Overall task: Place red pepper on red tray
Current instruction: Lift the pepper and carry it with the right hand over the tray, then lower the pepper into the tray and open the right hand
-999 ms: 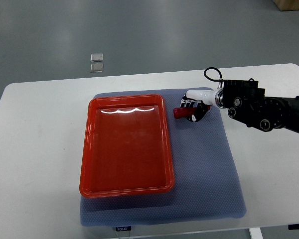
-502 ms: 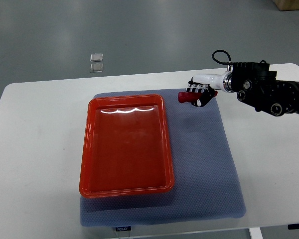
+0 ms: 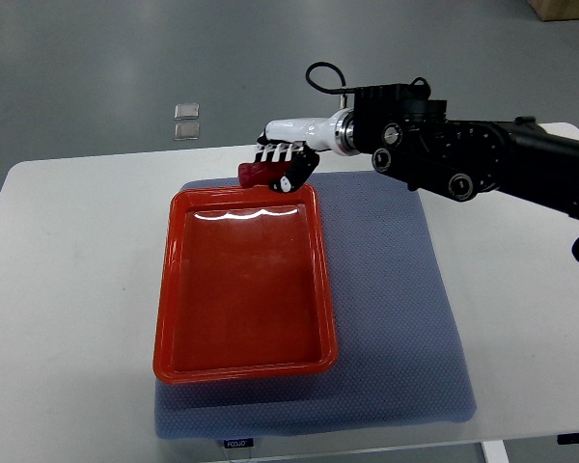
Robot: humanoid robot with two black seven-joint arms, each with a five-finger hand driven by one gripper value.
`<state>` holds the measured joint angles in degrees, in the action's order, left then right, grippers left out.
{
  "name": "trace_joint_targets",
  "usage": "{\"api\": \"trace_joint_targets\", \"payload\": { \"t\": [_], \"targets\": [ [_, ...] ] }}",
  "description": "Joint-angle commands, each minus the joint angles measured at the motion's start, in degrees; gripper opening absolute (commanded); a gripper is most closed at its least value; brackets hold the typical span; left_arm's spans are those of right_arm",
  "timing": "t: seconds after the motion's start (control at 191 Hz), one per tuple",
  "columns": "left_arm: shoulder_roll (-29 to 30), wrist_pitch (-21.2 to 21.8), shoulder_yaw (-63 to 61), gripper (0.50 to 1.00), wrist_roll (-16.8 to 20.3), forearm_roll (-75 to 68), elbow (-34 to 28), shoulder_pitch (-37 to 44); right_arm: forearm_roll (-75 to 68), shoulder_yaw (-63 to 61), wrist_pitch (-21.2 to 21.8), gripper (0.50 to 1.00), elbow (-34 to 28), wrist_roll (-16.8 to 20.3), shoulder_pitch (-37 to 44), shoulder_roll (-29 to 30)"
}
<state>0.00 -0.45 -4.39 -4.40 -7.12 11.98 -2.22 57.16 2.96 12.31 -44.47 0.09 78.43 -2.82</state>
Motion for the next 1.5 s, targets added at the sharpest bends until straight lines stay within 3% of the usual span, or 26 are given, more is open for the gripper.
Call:
{"api": "trace_joint_targets", "payload": {
  "t": [0.0, 0.33, 0.978, 1.454, 1.496],
  "targets": [
    [0.0, 0.0, 0.0, 1.0, 0.0, 0.0, 0.3, -0.1, 0.1, 0.3, -0.9, 0.5, 2.0, 0.0, -0.4, 2.8],
    [0.0, 0.0, 0.1, 1.0, 0.0, -0.1, 0.6, -0.2, 0.2, 3.5, -1.6, 0.5, 5.1, -0.1, -4.2, 2.8],
    [0.0, 0.0, 0.0, 1.0, 0.0, -0.1, 0.6, -0.2, -0.3, 3.4, -4.7, 0.5, -1.8, -2.7, -9.5, 2.8],
    [0.0, 0.0, 0.0, 1.0, 0.0, -0.2, 0.7, -0.2, -0.3, 3.4, -5.9, 0.5, -2.4, -3.3, -12.2, 2.8],
    [0.0, -0.1, 0.0, 1.0, 0.0, -0.2, 0.7, -0.2, -0.4, 3.4, -6.0, 0.556, -2.4, -3.3, -12.2, 2.8]
  ]
}}
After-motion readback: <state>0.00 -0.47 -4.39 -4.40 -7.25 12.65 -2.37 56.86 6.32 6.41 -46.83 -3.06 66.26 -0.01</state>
